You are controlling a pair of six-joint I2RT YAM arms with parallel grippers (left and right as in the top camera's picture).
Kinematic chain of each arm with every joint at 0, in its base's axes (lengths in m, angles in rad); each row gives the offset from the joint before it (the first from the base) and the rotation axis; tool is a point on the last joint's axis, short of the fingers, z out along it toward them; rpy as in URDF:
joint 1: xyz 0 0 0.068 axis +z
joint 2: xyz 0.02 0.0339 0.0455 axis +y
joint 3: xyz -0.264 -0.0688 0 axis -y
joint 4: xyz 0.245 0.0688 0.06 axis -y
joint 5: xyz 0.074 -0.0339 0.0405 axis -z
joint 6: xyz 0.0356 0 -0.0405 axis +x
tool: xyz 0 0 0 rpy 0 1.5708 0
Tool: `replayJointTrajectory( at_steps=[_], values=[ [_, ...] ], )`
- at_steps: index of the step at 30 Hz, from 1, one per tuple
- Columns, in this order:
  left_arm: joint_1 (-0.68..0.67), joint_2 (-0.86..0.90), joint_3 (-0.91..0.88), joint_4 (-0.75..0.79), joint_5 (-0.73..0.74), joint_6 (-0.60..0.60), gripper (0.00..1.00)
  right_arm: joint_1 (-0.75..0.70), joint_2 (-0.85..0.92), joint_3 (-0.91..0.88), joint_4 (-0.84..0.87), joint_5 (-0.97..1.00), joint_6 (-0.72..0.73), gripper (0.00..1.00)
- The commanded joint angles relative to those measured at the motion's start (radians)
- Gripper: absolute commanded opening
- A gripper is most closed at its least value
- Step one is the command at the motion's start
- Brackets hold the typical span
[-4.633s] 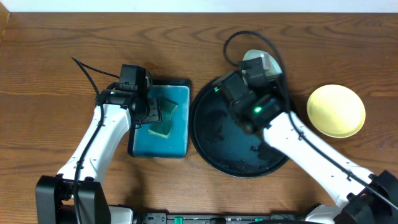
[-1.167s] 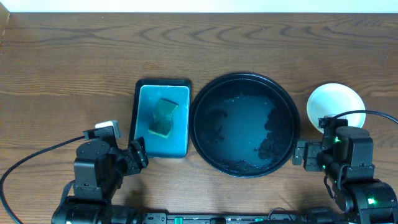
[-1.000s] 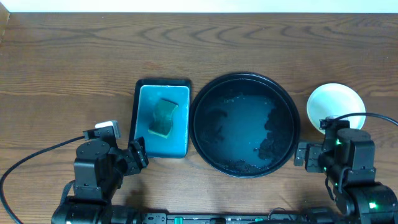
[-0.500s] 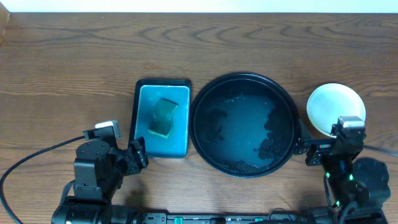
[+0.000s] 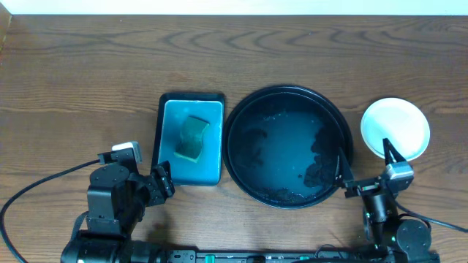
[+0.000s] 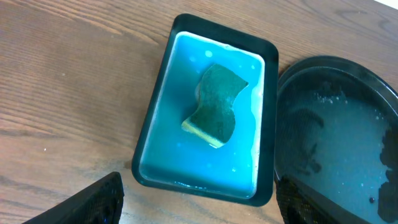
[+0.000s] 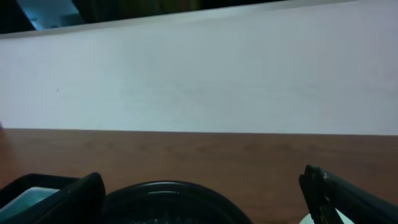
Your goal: Clean dirty plates on tray and stack at the side
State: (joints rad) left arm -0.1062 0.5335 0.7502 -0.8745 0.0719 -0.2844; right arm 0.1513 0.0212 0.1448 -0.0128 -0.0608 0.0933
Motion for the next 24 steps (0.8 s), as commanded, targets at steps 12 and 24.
replayJointTrajectory(
  at_steps=[12,24],
  values=[
    [0.003,-0.004,-0.007,0.0,-0.012,0.002,0.79,0.015,-0.016,-0.139,-0.058,-0.023,-0.021,0.99],
    [0.003,-0.004,-0.007,0.0,-0.012,0.002,0.8,0.013,-0.016,-0.139,-0.055,-0.032,-0.087,0.99]
  ],
)
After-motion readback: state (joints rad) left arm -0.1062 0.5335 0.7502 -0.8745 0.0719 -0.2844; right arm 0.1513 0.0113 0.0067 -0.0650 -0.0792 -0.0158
